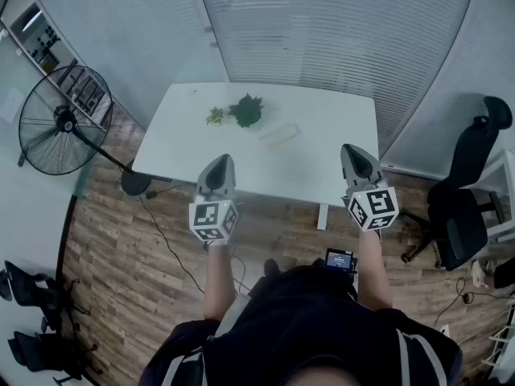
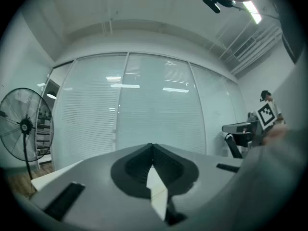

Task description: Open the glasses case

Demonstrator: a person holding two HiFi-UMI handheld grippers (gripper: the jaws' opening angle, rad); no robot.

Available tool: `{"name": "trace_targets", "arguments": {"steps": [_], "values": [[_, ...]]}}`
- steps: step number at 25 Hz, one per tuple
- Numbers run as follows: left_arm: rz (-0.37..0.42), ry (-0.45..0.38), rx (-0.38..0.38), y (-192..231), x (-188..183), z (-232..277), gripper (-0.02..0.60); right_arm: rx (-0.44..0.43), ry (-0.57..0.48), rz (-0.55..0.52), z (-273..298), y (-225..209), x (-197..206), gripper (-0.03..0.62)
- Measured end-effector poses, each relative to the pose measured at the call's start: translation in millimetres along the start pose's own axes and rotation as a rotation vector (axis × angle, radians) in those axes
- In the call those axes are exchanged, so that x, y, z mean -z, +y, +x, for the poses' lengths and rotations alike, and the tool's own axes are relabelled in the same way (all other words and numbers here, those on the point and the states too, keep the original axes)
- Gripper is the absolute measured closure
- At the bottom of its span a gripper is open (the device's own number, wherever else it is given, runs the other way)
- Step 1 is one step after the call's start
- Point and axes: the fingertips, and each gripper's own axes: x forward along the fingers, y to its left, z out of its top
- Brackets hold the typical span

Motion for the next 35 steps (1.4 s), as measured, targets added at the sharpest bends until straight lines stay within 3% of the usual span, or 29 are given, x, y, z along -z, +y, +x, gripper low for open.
{"name": "trace_targets", "arguments": {"steps": [4, 8, 19, 29, 35], "values": [[0.004, -0.021, -0.08, 9.1, -4.0, 2.1, 0.581, 0.03, 0.004, -0.002, -6.0, -14.9, -1.9, 0.58], [0.037, -0.042, -0.111, 14.9, -10.5, -1.7, 0.581, 0.037, 0.001, 0.006, -8.5, -17.6, -1.2, 0.58], [0.054, -0.016, -0.073, -9.3, -11.2, -0.8, 0.581, 0.04, -0.006, 0.025, -15.5, -25.3, 5.0, 0.58], [0.172, 0.056, -0.075, -64.5, -8.1, 18.9, 0.581, 0.028, -0.014, 0.026, -27.4, -51.2, 12.2, 0.58], [0.137, 0.085, -0.065, -70.3, 4.7, 29.7, 0.581, 0.004, -0.002, 0.052, -9.5, -58.1, 28.2, 0.58]]}}
